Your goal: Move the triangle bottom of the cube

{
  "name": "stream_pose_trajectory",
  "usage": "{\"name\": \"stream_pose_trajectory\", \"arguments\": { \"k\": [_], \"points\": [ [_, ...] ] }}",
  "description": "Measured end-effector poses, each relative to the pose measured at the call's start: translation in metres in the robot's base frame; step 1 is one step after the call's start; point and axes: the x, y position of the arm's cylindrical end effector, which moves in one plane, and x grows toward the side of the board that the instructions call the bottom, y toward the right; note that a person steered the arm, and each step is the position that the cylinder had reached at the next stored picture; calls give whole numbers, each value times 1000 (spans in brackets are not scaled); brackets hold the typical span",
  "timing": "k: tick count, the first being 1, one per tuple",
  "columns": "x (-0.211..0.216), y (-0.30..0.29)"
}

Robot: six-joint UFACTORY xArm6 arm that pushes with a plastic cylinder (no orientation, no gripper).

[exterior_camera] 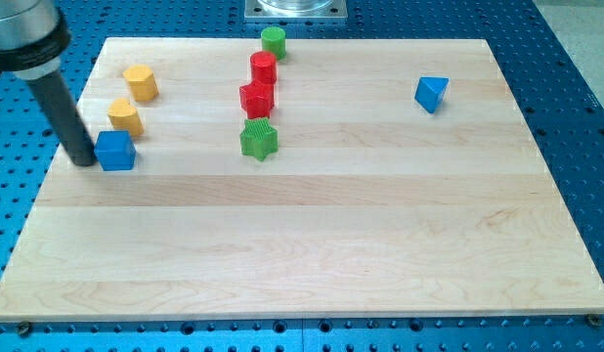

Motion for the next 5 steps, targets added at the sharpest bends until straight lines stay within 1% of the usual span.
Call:
{"name": "stream_pose_trajectory", "arguments": {
  "k": [1, 2, 3, 4, 5],
  "points": [
    [69, 11],
    [73, 131],
    [71, 265],
    [27, 395],
    [-33, 488]
  ]
}}
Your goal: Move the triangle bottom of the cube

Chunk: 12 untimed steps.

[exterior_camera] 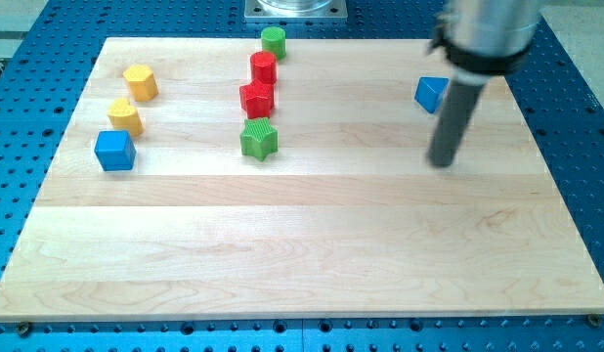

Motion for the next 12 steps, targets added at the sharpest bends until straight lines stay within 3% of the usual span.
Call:
{"name": "stream_pose_trajectory", "arguments": {
  "k": [1, 2, 4, 5, 6, 7, 8, 10, 12],
  "points": [
    [-89, 15],
    [-92, -20],
    [41, -258],
    [33, -217],
    [-4, -213],
    [21, -227],
    [-11, -262],
    [-28, -349],
    [49, -369]
  ]
}}
